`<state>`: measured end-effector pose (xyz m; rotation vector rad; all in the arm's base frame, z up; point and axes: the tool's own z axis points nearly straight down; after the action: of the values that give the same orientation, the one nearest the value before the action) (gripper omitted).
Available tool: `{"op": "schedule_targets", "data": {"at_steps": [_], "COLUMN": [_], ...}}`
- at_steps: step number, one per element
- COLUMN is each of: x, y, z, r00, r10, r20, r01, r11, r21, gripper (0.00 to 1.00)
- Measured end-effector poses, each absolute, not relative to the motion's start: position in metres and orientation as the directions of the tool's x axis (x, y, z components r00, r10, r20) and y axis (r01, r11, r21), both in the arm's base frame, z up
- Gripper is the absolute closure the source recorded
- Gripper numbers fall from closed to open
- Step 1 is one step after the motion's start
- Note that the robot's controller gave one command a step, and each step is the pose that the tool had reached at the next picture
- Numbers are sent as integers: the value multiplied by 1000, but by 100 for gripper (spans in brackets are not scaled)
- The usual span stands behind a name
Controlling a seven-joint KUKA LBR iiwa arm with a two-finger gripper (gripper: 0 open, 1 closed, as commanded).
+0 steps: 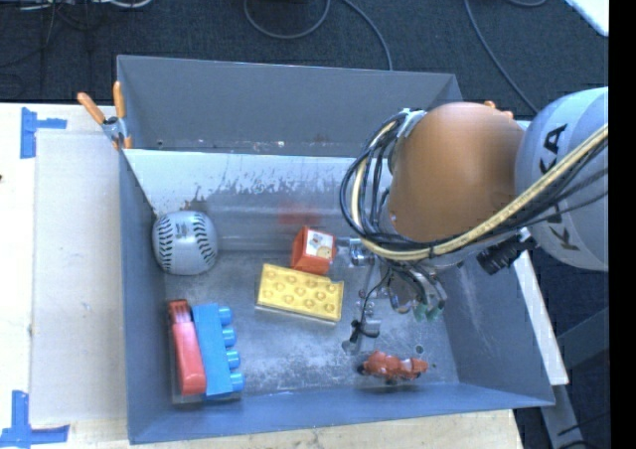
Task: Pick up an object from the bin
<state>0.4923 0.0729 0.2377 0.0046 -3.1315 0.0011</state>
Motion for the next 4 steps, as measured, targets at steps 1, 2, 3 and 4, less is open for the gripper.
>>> {"op": "schedule_targets", "data": {"at_steps": [1, 2, 3, 4], "x": [494, 509, 540, 549], "y": [73, 65, 87, 88], "z": [242, 203, 143, 95], "r00": [-1000, -998, -1000, -999], "r10": [-1, -59, -15, -32], "r20": [2, -3, -2, -1], "r01": [-1, -59, -15, -32], "r11": [1000, 998, 1000, 999], "r21": [0, 1, 0, 1], "gripper": [0, 0, 0, 0]}}
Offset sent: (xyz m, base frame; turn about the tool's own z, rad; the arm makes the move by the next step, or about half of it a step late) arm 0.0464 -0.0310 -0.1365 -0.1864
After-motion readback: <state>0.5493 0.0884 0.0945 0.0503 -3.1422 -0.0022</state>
